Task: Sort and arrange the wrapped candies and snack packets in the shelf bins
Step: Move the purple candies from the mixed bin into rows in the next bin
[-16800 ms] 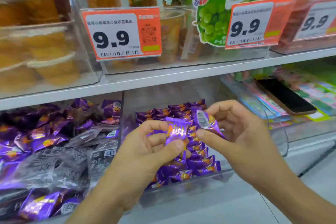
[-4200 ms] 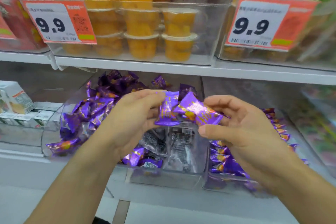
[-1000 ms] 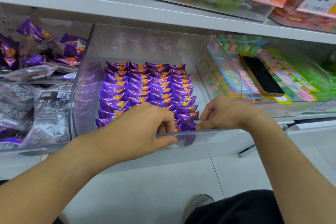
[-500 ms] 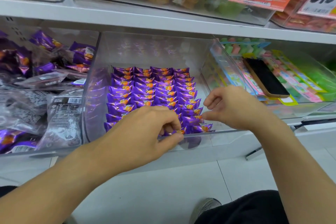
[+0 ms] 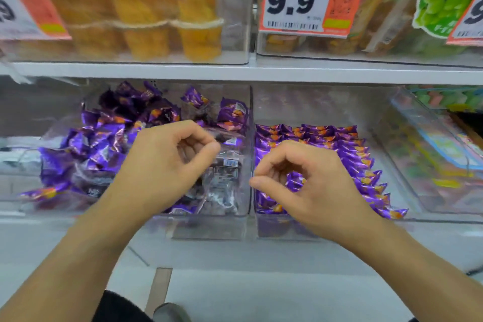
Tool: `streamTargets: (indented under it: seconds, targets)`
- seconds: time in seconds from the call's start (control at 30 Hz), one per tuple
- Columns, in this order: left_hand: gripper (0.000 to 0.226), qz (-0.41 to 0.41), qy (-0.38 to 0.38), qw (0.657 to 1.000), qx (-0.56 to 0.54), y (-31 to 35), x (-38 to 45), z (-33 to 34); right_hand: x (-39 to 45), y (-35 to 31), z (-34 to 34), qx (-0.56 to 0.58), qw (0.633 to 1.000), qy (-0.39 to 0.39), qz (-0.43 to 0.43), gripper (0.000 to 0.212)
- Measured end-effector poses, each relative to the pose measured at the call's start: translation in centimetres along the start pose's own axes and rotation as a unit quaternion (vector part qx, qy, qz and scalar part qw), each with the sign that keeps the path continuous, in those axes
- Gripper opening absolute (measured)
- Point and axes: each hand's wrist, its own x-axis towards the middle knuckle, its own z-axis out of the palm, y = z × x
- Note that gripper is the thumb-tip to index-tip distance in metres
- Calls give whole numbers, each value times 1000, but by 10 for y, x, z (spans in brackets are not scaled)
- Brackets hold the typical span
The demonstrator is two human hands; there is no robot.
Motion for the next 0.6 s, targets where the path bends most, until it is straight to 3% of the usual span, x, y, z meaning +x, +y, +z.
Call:
streamTargets:
  seconds: [0.1,0.23,0.37,0.43,0.53,0.6]
  targets:
    - [5,-39,23,998,46,-30,-1,-29,23,-16,24,5,1000,-8,-19,15]
    - [31,-78,97,982,145,-82,14,-47,65,-19,61,-36,997,-67,0,16]
    - [62,-140,39,971,191,-113,38,-38,108,-4,95,-173,976,-128,23,28]
    - [56,-159,19,967,200,-119,44,-34,127,4,106,-220,963,-151,33,35]
    - [20,-161,64,972,160,-126,45,-33,149,14,117,-261,950,-162,57,41]
    - [20,-180,90,972,123,-131,46,-34,160,20,123,-282,940,-167,89,49]
